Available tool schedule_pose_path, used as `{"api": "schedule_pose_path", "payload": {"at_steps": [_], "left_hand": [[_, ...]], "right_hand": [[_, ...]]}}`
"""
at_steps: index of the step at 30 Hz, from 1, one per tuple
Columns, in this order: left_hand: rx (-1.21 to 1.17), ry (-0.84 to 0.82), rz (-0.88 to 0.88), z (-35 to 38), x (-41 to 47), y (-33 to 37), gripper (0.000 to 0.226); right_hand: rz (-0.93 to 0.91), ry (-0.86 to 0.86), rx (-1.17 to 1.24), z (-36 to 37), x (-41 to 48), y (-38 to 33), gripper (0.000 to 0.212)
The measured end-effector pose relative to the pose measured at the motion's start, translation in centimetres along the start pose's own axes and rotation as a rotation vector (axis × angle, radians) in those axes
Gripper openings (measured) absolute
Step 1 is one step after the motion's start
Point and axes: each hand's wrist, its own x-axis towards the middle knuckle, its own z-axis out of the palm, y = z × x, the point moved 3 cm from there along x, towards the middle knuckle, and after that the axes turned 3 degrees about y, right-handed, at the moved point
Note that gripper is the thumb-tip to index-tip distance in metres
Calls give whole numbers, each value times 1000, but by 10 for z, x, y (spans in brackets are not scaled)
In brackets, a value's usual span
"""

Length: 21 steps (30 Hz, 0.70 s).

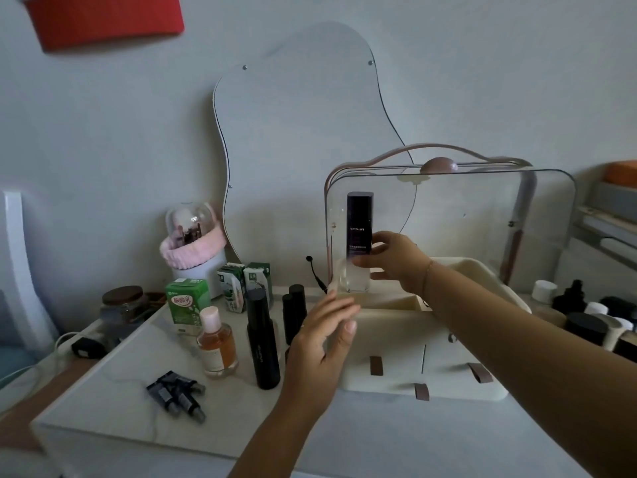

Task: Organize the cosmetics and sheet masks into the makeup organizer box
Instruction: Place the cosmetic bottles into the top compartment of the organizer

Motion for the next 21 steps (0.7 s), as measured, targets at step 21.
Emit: {"api": "schedule_pose_path", "payload": {"at_steps": [21], "left_hand": [[17,524,-197,-70,-38,-37,35]], "right_hand": [[-322,292,-76,-15,-68,-4,40]]}}
